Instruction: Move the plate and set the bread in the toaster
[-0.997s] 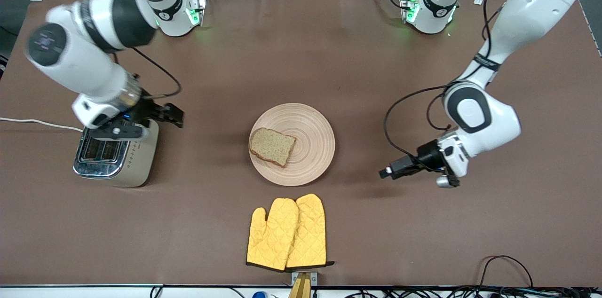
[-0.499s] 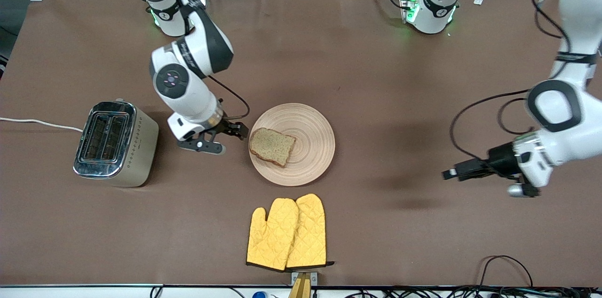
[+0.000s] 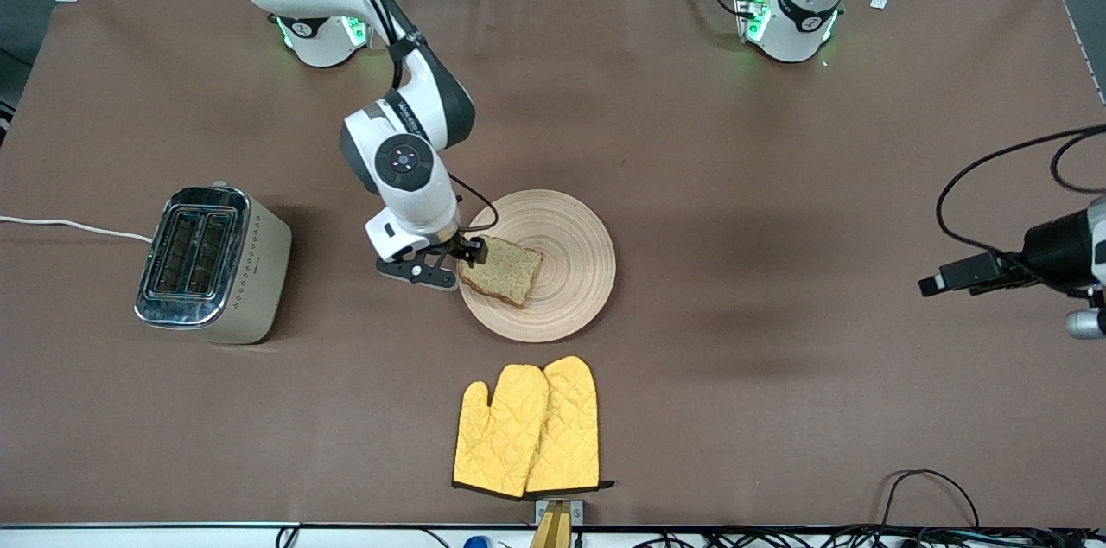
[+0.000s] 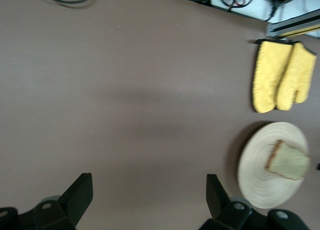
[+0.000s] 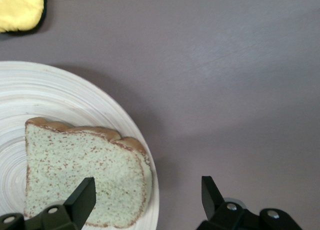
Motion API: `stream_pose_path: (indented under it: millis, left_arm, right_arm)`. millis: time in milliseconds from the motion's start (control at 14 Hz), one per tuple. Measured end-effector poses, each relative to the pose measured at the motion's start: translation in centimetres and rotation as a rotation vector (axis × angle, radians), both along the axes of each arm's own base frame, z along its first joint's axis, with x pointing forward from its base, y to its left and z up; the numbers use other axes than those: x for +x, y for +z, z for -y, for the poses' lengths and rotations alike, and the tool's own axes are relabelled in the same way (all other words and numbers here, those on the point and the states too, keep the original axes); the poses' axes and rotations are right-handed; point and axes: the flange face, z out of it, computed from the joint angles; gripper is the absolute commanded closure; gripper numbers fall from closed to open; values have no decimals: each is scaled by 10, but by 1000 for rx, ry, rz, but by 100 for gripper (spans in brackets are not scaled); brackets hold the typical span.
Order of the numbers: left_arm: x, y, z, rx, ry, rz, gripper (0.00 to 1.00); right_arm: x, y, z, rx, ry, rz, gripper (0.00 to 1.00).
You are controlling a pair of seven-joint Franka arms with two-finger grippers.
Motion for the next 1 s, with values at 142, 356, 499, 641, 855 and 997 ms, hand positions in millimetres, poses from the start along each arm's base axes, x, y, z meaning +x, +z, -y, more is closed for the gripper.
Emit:
stream_pose_path:
  millis: [142,356,499,641,855,997]
  left_arm:
    - [-19,33,10,96,-18,4,0]
    - [-48,75,26,208,-34,11,0]
    - [-68,95,27,264,-30,-15,0]
    - [-85,111,24,295,-43,-28,0]
    - [-111,125,41,319,-71,-70,0]
    - [-125,128,53,329,-88,-78,0]
  right_arm:
    - [2,-13,-2,1,1,5,8]
    - [5,-28,-1,2,1,10,16]
    - [4,-34,-3,-2,5,5,20]
    - [1,-35,-7,-3,11,5,20]
    - [-2,-35,-13,-3,19,6,23]
    - [-5,-38,-16,-5,13,3,25]
